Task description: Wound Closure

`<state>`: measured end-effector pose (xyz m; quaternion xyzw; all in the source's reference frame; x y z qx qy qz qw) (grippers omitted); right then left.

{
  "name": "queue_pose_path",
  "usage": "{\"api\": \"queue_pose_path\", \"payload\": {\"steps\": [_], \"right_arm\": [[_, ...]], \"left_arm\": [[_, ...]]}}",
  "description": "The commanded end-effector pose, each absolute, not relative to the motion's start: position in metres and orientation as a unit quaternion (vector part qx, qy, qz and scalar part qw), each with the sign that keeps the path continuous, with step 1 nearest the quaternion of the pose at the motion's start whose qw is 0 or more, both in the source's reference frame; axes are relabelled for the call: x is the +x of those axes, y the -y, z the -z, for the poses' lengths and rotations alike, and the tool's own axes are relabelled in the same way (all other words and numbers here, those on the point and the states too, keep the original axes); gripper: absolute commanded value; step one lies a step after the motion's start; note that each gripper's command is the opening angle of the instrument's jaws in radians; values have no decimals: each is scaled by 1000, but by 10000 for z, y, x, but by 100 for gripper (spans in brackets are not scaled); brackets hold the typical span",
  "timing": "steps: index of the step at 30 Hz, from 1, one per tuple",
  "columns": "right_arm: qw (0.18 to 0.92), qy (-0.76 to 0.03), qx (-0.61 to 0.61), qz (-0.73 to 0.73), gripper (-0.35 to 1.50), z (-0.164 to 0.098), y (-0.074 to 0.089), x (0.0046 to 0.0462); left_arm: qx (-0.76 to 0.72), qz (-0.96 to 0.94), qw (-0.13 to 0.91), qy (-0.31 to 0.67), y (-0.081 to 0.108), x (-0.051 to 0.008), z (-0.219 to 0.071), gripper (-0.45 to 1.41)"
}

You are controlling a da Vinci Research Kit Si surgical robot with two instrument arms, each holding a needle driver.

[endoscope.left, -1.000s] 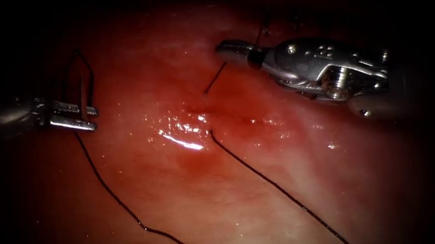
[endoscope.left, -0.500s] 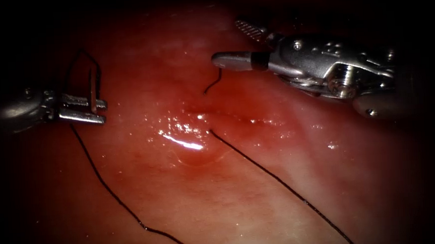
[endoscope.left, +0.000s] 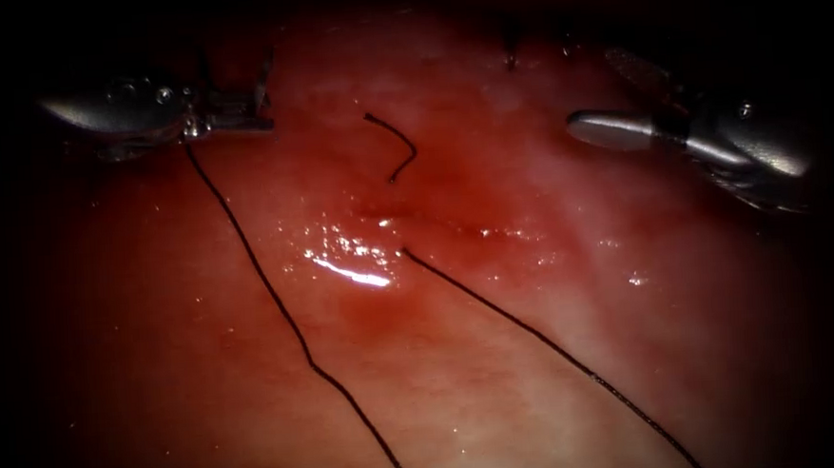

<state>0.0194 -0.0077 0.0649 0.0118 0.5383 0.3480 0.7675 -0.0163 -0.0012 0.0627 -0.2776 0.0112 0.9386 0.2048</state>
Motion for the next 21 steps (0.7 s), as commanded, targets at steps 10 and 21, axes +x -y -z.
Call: {"api": "queue_pose_path", "payload": {"steps": [10, 21], "right_arm": [[769, -534, 4, -351, 129, -661, 80, 190], [771, -537, 9, -341, 129, -669, 87, 206]], "left_arm": [[-175, -973, 152, -9, 21, -151, -672, 98], [-247, -942, 227, 1, 4, -165, -630, 136]]}}
